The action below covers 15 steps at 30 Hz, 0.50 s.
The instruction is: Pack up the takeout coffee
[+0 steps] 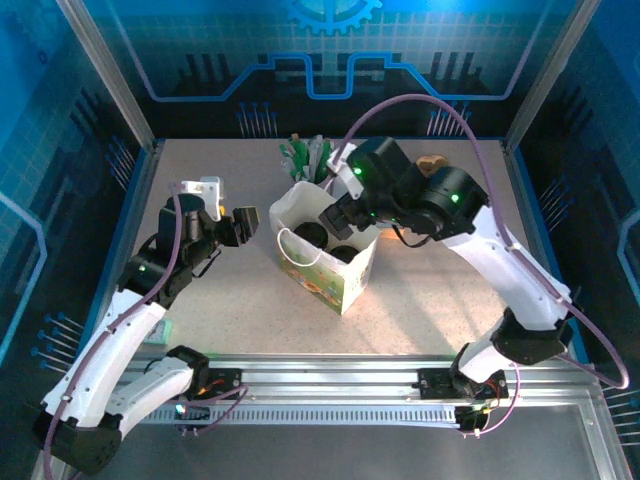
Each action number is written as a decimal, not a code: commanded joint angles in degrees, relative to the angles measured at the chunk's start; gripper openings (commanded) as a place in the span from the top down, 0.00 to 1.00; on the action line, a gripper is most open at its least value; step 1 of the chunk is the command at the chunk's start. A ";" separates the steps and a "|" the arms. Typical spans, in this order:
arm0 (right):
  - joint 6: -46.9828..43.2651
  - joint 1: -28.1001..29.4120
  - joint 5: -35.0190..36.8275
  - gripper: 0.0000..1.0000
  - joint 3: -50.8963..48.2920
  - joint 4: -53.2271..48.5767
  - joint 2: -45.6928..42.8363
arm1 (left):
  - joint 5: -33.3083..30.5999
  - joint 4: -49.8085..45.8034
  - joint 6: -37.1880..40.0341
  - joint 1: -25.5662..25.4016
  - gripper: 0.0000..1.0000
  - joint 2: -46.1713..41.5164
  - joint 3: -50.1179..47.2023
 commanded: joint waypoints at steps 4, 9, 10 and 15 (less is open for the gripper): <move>3.51 -5.42 -1.32 0.00 -9.01 7.97 -7.99 | -0.32 0.58 0.35 0.50 0.26 -0.29 0.79; 4.77 -10.14 -3.26 0.00 -15.81 10.68 -12.50 | -0.54 -0.71 0.25 0.50 0.24 0.87 3.28; 5.00 -11.26 -4.08 0.00 -17.36 11.20 -13.38 | -0.62 -1.04 0.26 0.50 0.24 1.15 3.97; 6.87 -15.77 -7.83 0.00 -23.55 14.09 -17.10 | -1.14 -2.65 -0.40 0.50 0.24 2.99 6.77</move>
